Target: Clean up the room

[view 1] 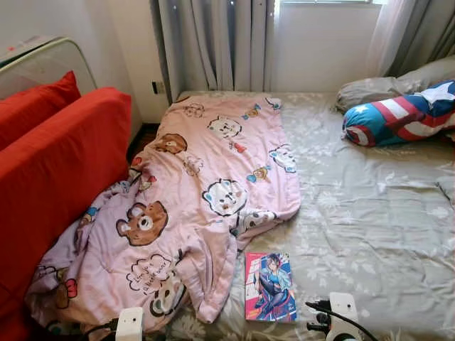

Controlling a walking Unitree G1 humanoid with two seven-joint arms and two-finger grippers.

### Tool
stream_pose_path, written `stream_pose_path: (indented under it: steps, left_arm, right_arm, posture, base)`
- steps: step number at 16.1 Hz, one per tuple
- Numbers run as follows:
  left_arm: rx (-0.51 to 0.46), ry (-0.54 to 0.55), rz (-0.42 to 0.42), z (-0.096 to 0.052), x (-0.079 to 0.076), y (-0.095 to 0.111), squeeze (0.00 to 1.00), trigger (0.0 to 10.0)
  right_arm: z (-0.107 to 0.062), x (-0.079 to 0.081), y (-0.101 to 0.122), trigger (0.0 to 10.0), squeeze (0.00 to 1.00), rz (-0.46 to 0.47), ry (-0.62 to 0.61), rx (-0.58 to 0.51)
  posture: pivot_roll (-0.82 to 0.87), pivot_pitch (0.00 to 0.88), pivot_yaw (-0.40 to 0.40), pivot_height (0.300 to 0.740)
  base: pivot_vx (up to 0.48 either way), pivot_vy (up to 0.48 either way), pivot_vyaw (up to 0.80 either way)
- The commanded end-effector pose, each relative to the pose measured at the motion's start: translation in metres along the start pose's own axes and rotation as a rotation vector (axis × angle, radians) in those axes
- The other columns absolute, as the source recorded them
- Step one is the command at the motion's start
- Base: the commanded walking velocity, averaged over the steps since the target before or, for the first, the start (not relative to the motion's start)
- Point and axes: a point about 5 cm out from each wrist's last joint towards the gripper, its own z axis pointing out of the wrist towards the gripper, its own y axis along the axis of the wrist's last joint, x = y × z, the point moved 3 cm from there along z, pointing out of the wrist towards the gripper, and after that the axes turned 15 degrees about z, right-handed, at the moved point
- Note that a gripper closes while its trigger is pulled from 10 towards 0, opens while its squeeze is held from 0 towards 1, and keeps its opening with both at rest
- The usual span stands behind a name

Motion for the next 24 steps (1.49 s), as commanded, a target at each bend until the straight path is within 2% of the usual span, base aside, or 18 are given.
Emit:
stream_pose_path:
  steps: [1, 4, 8, 16, 22, 24]
  left_arm:
    - [-0.003, 0.001, 0.01, 0.001, -0.001, 0.003, 0.0, 10.0]
    - [-0.015, -0.002, 0.036, 0.003, 0.0, 0.01, 0.0, 10.0]
    - [-0.024, 0.0, 0.029, 0.004, -0.001, 0.014, 0.0, 10.0]
    - [-0.014, -0.004, 0.012, 0.003, -0.006, 0.008, 0.0, 10.0]
    - [-0.002, -0.002, 0.02, 0.003, -0.006, 0.005, 0.0, 10.0]
    - [0.006, -0.006, 0.024, 0.002, -0.007, 0.003, 0.0, 10.0]
  right_arm:
    - [-0.001, 0.001, -0.003, 10.0, 0.0, -0.016, 0.001, 0.002]
    - [0.0, 0.005, -0.004, 10.0, 0.0, -0.015, 0.002, 0.003]
    - [-0.001, 0.004, -0.009, 10.0, 0.0, -0.017, 0.001, 0.016]
    - [-0.005, -0.007, -0.02, 10.0, 0.0, -0.007, -0.031, 0.047]
    - [-0.004, -0.004, -0.018, 10.0, 0.0, -0.01, -0.025, 0.052]
    - [-0.004, -0.003, -0.018, 10.0, 0.0, 0.001, -0.022, 0.054]
  posture:
    - [-0.01, 0.0, -0.018, 0.74]
    - [-0.01, 0.017, -0.02, 0.74]
    - [-0.01, 0.054, -0.017, 0.74]
    - [-0.01, 0.094, -0.015, 0.74]
    - [-0.01, 0.087, -0.022, 0.74]
    - [-0.01, 0.085, -0.022, 0.74]
  base:
    - [0.0, 0.0, 0.7]
    - [0.0, 0.0, 0.8]
    - [0.0, 0.0, 0.8]
    - [0.0, 0.0, 0.79]
    - [0.0, 0.0, 0.73]
    - [0.0, 0.0, 0.0]
